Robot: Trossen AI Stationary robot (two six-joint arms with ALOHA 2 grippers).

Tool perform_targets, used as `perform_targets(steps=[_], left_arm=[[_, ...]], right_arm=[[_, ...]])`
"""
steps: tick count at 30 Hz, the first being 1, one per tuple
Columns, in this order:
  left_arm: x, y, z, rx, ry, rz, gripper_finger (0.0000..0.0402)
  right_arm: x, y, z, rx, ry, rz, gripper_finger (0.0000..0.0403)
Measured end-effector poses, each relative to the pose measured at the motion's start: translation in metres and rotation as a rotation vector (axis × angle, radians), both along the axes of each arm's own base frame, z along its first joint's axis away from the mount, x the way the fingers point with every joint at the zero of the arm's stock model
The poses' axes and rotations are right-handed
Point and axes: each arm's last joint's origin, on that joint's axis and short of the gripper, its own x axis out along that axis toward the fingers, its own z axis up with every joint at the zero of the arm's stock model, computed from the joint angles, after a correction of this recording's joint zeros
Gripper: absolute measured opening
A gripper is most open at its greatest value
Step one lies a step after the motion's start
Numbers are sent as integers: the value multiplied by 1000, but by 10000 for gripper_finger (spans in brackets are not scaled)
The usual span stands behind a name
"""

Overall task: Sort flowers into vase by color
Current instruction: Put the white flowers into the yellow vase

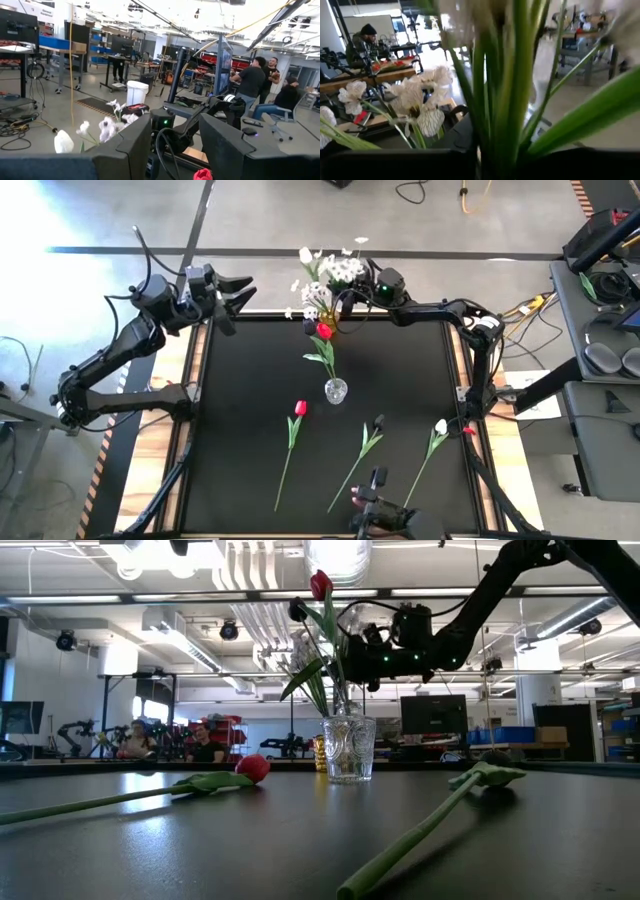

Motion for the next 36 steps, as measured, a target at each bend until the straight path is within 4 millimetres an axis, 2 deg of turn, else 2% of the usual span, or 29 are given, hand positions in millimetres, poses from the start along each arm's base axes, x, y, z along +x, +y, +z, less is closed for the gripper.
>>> perform_targets(steps=[7, 14, 27, 36], left_arm=[[0, 0, -2, -9, 14, 0, 152], [0, 0, -3, -15, 23, 0, 152], [1, 1, -4, 11, 44, 4, 152], [1, 1, -6, 16, 77, 7, 152]], right_arm=[[1, 2, 2, 33, -10, 31, 144], [1, 4, 6, 85, -29, 40, 168], [-15, 23, 43, 151, 109, 55, 217], [-21, 28, 56, 174, 108, 26, 252]])
